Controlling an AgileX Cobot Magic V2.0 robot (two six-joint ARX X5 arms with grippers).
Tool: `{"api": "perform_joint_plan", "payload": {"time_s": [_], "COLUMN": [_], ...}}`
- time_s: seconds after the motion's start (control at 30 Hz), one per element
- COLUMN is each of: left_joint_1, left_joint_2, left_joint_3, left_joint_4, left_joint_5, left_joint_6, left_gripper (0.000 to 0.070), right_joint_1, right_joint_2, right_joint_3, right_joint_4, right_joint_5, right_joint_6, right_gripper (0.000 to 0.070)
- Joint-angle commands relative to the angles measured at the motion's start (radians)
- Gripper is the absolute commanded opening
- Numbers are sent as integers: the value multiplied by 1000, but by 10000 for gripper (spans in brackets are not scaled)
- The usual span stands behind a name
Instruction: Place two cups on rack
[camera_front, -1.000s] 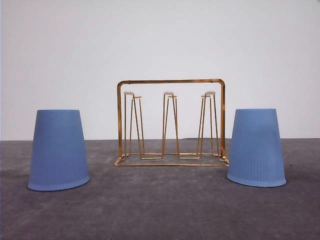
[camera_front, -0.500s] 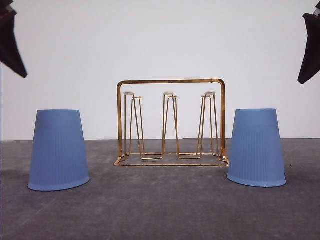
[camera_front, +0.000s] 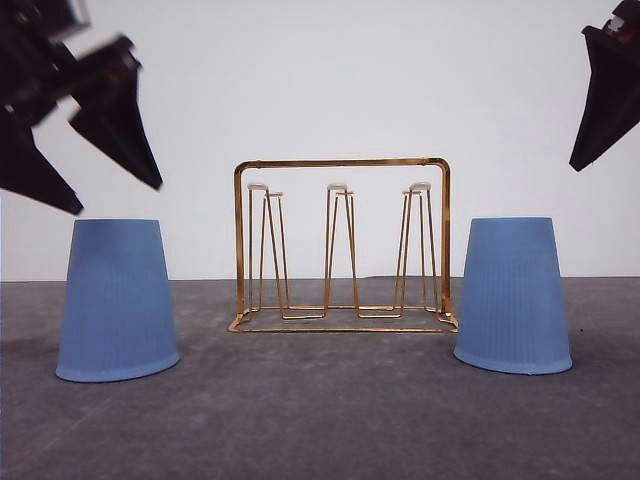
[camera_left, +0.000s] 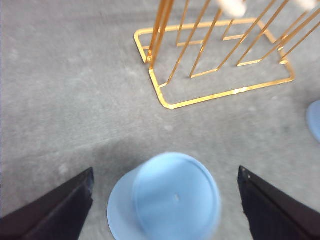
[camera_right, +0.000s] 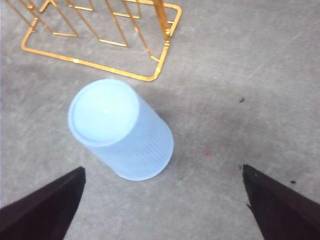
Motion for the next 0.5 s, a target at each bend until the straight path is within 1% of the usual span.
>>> {"api": "perform_joint_plan", "payload": {"time_s": [0.0, 0.33, 0.37, 0.4, 0.47], "left_joint_1": [-11, -51, -52, -53, -53], "left_joint_2": [31, 139, 142, 143, 143], "left_joint_3": [12, 13, 13, 13, 13], "left_joint_4": [28, 30, 29, 29, 29], "left_joint_5": [-2, -5, -10, -13, -16], "left_joint_6": [-7, -9, -13, -16, -18], "left_gripper": [557, 548, 536, 501, 406], "right_joint_1": [7, 7, 7, 7, 7], "right_joint_2": [9, 9, 9, 9, 9], "right_joint_3": [19, 19, 19, 19, 19], "right_joint_4": [9, 9, 9, 9, 9], "right_joint_5": [-1, -1, -1, -1, -1], "right_joint_6": [-11, -11, -11, -11, -11], "right_gripper": [641, 641, 641, 641, 641]}}
